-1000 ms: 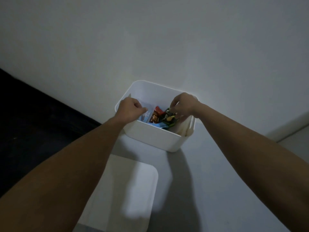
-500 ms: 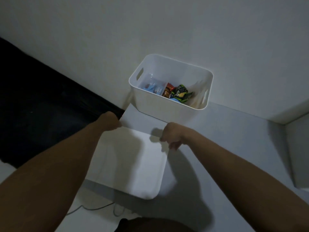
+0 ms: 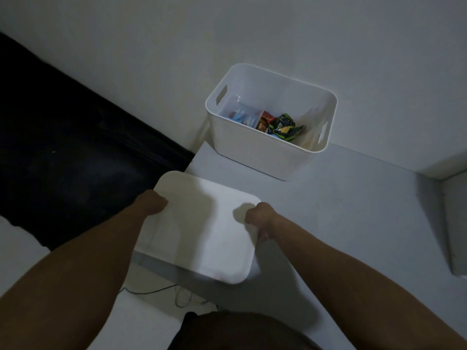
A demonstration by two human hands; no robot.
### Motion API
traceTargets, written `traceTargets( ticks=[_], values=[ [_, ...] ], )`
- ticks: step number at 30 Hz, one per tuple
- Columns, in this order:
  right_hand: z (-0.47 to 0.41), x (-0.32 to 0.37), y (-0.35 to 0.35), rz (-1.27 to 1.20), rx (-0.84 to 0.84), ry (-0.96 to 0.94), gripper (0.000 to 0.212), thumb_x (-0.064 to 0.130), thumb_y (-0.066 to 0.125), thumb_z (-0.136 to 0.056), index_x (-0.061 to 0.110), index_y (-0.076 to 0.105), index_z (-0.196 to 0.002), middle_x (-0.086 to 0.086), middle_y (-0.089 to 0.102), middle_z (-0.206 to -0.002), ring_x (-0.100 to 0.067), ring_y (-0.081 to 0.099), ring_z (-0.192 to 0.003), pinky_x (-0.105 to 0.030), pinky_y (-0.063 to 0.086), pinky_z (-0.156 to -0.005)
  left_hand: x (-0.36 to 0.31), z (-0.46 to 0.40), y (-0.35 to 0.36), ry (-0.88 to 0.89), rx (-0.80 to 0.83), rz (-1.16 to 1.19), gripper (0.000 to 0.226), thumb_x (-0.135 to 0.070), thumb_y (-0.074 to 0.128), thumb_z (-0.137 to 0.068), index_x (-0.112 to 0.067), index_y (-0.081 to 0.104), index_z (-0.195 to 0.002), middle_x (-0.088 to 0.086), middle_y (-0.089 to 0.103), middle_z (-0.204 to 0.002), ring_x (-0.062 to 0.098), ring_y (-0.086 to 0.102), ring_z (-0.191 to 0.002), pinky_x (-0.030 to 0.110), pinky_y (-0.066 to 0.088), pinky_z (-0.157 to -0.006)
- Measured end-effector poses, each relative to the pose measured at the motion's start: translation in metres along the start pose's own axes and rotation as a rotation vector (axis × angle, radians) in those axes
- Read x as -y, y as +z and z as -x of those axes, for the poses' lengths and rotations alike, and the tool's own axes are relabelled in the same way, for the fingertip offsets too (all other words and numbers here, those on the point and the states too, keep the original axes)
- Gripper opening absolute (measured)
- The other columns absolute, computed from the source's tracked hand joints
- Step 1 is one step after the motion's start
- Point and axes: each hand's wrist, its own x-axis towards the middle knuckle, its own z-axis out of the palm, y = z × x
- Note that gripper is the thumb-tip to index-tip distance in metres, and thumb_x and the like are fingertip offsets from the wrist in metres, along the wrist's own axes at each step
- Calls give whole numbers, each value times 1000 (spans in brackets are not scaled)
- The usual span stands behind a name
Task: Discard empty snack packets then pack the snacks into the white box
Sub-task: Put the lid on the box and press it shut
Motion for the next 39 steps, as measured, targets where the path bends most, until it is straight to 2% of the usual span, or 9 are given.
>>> traceTargets(
  ticks=[4, 8, 12, 20, 26, 32, 35, 37, 39],
  values=[
    [1, 6, -5, -129, -64, 14, 8, 9, 52, -93, 4, 47, -95, -11, 46, -73, -25, 51, -60, -44, 51, -67, -2, -2, -11, -10, -60, 85, 61, -23, 52, -95, 8, 28, -141, 27, 38, -142, 42, 43, -127, 42, 39, -99],
    [-13, 18, -10, -117, -206, -25, 53, 24, 59, -79, -2, 51, -125, -21, 57, -123, -40, 57, -112, -52, 51, -93, -7, -6, -28, -16, -154, 229, 75, -42, 51, -93, 3, 22, -145, 26, 37, -144, 43, 44, -126, 47, 40, -101],
    [7, 46, -26, -178, -291, -115, 60, 21, 62, -81, 4, 34, -131, -20, 47, -133, -40, 54, -116, -55, 52, -91, -20, -6, -49, -64, -292, 382, 84, -59, 38, -92, -1, 14, -148, 26, 30, -148, 45, 39, -130, 50, 37, -105],
    [31, 85, -70, -128, -482, -456, 40, 8, 54, -83, 7, 39, -120, -13, 53, -109, -37, 57, -102, -57, 55, -81, -70, 7, -96, 45, -545, 592, 79, -60, 34, -92, 0, 24, -144, 25, 38, -143, 44, 42, -127, 51, 36, -104],
    [28, 104, -128, -151, -644, -483, 41, 6, 60, -79, 11, 55, -119, -14, 62, -111, -35, 64, -95, -51, 59, -73, -123, 21, -123, 313, -463, 699, 62, -54, 44, -90, -10, 47, -133, 11, 52, -132, 31, 53, -117, 35, 42, -96],
    [14, 106, -188, -204, -779, -419, 27, -1, 60, -69, 8, 71, -92, -8, 61, -83, -36, 66, -88, -47, 59, -77, -175, 22, -145, 457, -378, 718, 41, -29, 62, -83, -9, 63, -119, 7, 65, -115, 27, 62, -101, 38, 50, -95],
    [4, 100, -210, -192, -817, -390, 13, -2, 56, -66, 6, 66, -69, -9, 56, -70, -30, 61, -71, -31, 53, -67, -206, 19, -145, 441, -371, 766, 10, -15, 67, -83, -14, 61, -75, -4, 57, -79, 20, 56, -92, 29, 45, -85],
    [-2, 95, -219, -152, -798, -373, 9, -3, 57, -70, 2, 65, -69, -8, 53, -65, -27, 53, -65, -27, 44, -60, -223, 21, -143, 436, -346, 767, 37, -10, 68, -81, -22, 42, -58, -8, 44, -65, 19, 54, -87, 30, 46, -81],
    [-10, 90, -226, -116, -797, -367, 8, -2, 60, -71, 4, 62, -67, -7, 50, -62, -24, 49, -65, -25, 41, -59, -235, 17, -141, 419, -337, 775, 37, -8, 69, -78, -20, 42, -57, -6, 44, -64, 19, 55, -86, 31, 47, -80]
  ],
)
